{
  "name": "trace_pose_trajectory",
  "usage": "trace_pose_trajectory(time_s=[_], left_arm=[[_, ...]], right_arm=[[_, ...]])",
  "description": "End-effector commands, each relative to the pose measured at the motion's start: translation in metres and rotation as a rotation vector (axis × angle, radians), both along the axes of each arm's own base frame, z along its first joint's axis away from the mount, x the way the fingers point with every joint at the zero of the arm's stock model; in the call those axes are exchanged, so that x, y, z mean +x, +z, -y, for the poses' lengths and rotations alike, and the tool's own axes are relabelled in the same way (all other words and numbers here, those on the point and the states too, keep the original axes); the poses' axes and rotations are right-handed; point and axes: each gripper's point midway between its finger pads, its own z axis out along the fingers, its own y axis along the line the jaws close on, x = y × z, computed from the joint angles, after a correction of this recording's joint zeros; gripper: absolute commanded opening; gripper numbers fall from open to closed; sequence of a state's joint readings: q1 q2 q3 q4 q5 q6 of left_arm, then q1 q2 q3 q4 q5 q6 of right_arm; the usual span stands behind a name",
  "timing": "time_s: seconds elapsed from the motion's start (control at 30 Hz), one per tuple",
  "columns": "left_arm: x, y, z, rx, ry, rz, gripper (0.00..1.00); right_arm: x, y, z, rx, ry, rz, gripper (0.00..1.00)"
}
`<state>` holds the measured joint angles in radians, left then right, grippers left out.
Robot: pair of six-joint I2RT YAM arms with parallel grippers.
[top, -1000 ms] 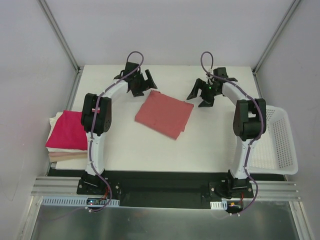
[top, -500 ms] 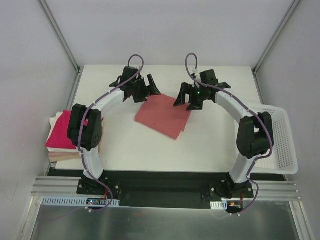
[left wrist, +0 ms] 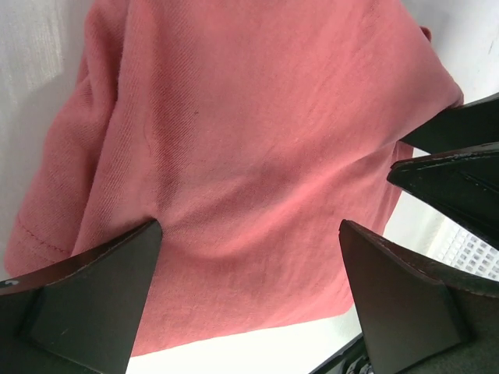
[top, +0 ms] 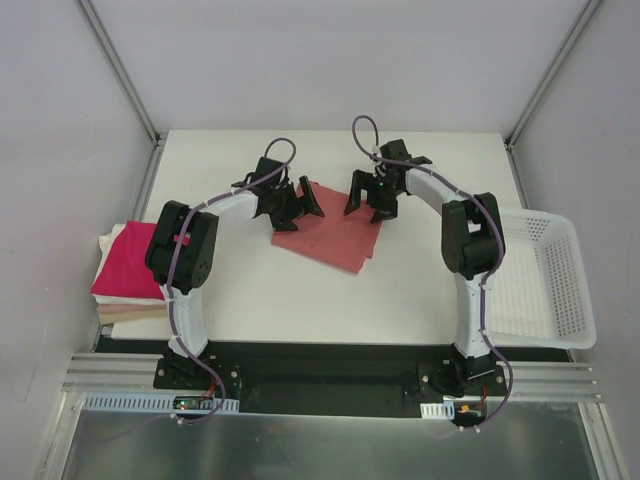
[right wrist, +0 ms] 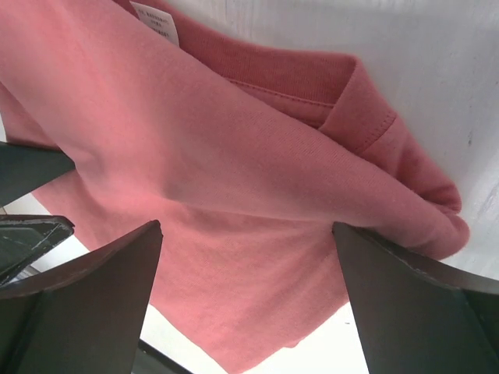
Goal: Fold and stack the t-shirts
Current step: Fold the tshirt
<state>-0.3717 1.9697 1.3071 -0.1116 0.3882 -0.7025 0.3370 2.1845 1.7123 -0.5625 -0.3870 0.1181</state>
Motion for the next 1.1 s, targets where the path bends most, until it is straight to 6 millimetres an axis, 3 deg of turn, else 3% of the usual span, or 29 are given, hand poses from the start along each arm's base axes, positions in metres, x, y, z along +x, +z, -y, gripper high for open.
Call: trace_pose_trajectory(time_s=[0.0,0.03,0.1,0.13,0.17,0.23,0.3,0.33,0.4,0.43,0.5,0.53,0.57,0.6,0.63,0.7,0.9,1.07], left_arm=[[-0.025,-0.012,0.002,0.022,-0.001,-0.049,0.99],[-0.03,-0.006,0.003,0.024,-0.002,-0.038,0.99],[-0.05,-0.016,0.002,0.068,0.002,-0.054,0.99],[-0.057,-0.009,0.002,0.07,0.007,-0.04,0.99],[-0.074,-0.022,-0.005,0.107,0.032,-0.074,0.99],[-0.098,-0.02,0.0,0.126,0.029,-0.071,0.99],[-0.125,-0.035,-0.008,0.156,0.055,-0.124,0.99],[-0.145,-0.037,-0.009,0.165,0.039,-0.132,0.99],[-0.158,-0.03,-0.012,0.176,0.073,-0.106,0.99],[-0.181,-0.041,-0.017,0.204,0.059,-0.126,0.99],[-0.195,-0.035,-0.019,0.196,0.101,-0.101,0.99],[-0.215,-0.043,-0.022,0.215,0.08,-0.111,0.99],[-0.222,-0.043,-0.023,0.21,0.088,-0.113,0.99],[-0.227,-0.035,-0.024,0.193,0.086,-0.097,0.99],[-0.238,-0.039,-0.028,0.199,0.083,-0.106,0.99],[-0.244,-0.028,-0.025,0.17,0.084,-0.068,0.99],[-0.241,0.012,-0.021,0.117,0.058,0.06,0.99],[-0.227,0.033,-0.046,0.227,0.096,0.161,0.99]], right_arm=[[-0.013,-0.019,0.013,-0.071,0.014,-0.036,0.97],[-0.016,-0.02,0.013,-0.074,0.016,-0.035,0.97],[-0.027,-0.019,0.014,-0.073,0.02,-0.034,0.97],[-0.032,-0.018,0.01,-0.075,0.033,-0.029,0.97],[-0.034,-0.009,0.008,-0.069,0.04,-0.002,0.97],[-0.053,-0.016,0.007,-0.095,0.058,-0.014,0.97],[-0.062,-0.01,0.006,-0.101,0.057,0.003,0.97],[-0.078,-0.019,0.007,-0.128,0.066,-0.022,0.97],[-0.087,-0.014,0.004,-0.134,0.067,0.008,0.97],[-0.105,-0.017,0.003,-0.147,0.086,-0.003,0.97],[-0.118,-0.021,0.005,-0.18,0.083,0.003,0.97],[-0.134,-0.022,0.004,-0.197,0.1,0.005,0.97],[-0.141,-0.022,0.003,-0.208,0.101,0.011,0.97],[-0.144,-0.023,0.006,-0.234,0.095,0.022,0.97],[-0.151,-0.016,0.002,-0.234,0.098,0.039,0.97],[-0.162,-0.013,0.003,-0.274,0.108,0.055,0.97],[-0.163,0.039,-0.002,-0.266,0.111,0.163,0.97],[-0.166,0.088,0.021,-0.268,0.045,0.296,0.97]])
